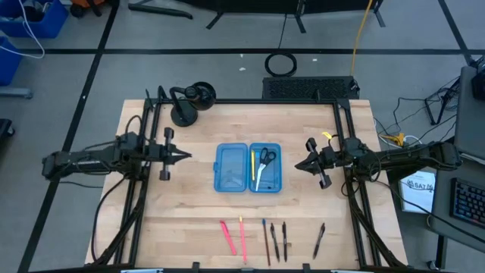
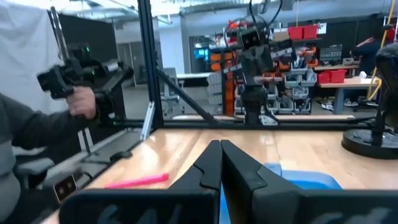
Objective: Pick & place school supplies into a supply box
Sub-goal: Put the right black pen into the blue supply box
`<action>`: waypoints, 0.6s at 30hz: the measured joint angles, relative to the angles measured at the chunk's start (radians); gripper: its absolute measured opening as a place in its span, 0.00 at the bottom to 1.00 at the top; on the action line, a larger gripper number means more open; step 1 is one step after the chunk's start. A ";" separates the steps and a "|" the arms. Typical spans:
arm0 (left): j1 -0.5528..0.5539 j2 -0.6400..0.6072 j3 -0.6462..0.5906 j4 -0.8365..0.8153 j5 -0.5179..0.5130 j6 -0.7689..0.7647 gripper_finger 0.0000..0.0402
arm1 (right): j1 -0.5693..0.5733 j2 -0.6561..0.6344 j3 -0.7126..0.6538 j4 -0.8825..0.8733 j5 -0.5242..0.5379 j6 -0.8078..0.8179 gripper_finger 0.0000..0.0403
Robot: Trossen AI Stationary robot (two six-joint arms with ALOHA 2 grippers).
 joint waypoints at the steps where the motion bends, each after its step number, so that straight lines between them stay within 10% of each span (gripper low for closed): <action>1: -0.003 -0.025 -0.002 -0.029 -0.003 -0.007 0.00 | 0.000 0.000 0.000 0.008 0.000 0.009 0.00; 13: -0.067 -0.115 -0.180 0.075 -0.204 -0.081 0.00 | 0.012 -0.001 0.026 -0.026 0.048 0.174 0.00; 18: -0.067 -0.086 -0.180 0.079 -0.331 -0.188 0.04 | 0.075 0.008 0.271 -0.475 0.118 0.182 0.00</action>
